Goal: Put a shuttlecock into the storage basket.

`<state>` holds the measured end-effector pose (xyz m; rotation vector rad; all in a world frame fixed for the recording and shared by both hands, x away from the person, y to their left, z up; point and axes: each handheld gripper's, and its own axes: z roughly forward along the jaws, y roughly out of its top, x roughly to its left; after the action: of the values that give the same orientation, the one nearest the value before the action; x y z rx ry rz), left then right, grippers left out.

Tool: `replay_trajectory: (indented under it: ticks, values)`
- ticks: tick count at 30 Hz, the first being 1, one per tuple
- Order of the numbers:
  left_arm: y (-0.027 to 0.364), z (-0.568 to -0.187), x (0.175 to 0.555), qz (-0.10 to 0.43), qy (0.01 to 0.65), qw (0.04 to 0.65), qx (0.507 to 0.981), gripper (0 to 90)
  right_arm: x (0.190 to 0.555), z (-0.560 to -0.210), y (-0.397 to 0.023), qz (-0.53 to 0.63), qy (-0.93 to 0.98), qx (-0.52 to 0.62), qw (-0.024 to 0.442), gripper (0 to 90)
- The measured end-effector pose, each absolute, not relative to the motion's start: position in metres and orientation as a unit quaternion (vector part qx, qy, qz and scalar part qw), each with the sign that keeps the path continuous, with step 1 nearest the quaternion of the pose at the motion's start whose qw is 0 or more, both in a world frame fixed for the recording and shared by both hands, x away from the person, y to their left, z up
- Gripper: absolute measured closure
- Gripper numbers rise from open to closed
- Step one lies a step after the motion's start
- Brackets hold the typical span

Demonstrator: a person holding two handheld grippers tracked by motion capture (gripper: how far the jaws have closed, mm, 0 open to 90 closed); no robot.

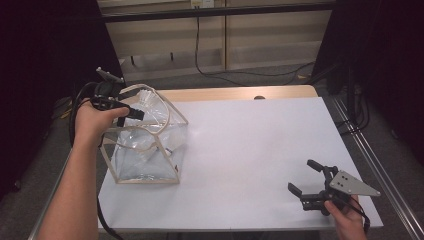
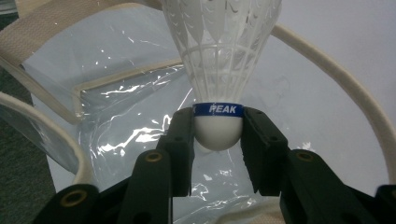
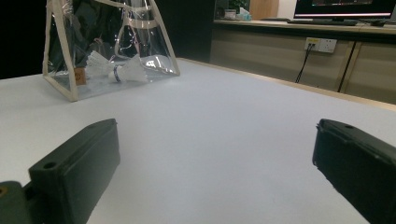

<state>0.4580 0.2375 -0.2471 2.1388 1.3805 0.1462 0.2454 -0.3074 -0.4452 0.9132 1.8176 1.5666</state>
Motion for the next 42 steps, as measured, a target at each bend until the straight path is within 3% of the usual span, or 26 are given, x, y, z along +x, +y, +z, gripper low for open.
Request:
replay_trajectory:
  ticks: [9,11,17,42]
  values:
    - [0.240,-0.255,0.460,0.051,0.521,0.295,0.799,64.8,0.246,-0.446,-0.307,0.585,0.680,0.340,0.282,0.7]
    - [0.240,-0.254,0.459,0.051,0.522,0.297,0.798,60.2,0.246,-0.446,-0.308,0.585,0.679,0.342,0.282,0.7]
    - [0.238,-0.253,0.456,0.046,0.515,0.305,0.800,58.4,0.245,-0.445,-0.308,0.585,0.679,0.341,0.283,0.7]
    - [0.214,-0.233,0.422,-0.015,0.395,0.375,0.839,24.7,0.246,-0.445,-0.306,0.585,0.680,0.341,0.281,0.7]
